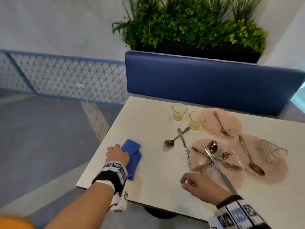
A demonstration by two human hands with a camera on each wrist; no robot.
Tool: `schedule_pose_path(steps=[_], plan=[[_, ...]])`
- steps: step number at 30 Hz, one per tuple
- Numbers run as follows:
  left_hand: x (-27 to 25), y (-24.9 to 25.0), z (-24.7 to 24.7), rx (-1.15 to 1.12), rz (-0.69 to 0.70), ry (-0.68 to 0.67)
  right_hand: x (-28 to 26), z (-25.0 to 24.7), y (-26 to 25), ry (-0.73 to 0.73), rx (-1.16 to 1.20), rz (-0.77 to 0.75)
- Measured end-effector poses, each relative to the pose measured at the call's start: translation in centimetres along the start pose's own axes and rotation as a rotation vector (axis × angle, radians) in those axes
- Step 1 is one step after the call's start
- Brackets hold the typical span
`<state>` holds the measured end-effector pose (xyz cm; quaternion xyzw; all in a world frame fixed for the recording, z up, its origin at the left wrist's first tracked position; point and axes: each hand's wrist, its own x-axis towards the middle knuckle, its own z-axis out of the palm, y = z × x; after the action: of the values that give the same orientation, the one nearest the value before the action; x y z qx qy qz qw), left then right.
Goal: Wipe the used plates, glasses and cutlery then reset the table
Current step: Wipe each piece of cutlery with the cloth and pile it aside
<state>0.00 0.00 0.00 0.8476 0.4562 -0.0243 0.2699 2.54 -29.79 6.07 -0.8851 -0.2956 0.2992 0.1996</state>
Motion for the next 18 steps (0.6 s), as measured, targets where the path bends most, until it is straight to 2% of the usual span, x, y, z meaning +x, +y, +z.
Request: schedule_pose_path(steps=[2, 3, 6, 8, 11, 13, 16, 18], plan=[[0.4, -0.4, 0.0, -0.035, -0.066, -0.121, 2.0, 0.5, -0.8, 0.022, -0.032, 0.020], [0.6, -0.6, 0.0, -0.030, -0.032, -0.188, 2.7, 0.6, -1.2, 0.025, -0.054, 0.029], [1.3, -1.3, 0.4, -0.082, 0.045, -0.262, 4.1, 0.9, -2.0, 0.023, -0.047, 0.059], [1.1, -1.3, 0.3, -0.159, 0.045, -0.335, 4.6, 0.9, -2.0, 0.037, -0.032, 0.070], [0.9, -0.8, 0.9, -0.331, 0.117, -0.471, 5.2, 1.1, -1.7, 0.071, 0.057, 0.092], [-0.6, 0.8, 0.2, -0.454, 0.163, -0.514, 5.4, 1.1, -1.5, 0.141, 0.137, 0.067], [-3.4, 4.5, -0.8, -0.565, 0.272, -0.550, 5.5, 0.8, -1.4, 0.324, 0.217, -0.010], [-5.2, 7.3, -0.8, -0.613, 0.351, -0.600, 5.6, 0.2, -1.3, 0.440, 0.355, -0.040]])
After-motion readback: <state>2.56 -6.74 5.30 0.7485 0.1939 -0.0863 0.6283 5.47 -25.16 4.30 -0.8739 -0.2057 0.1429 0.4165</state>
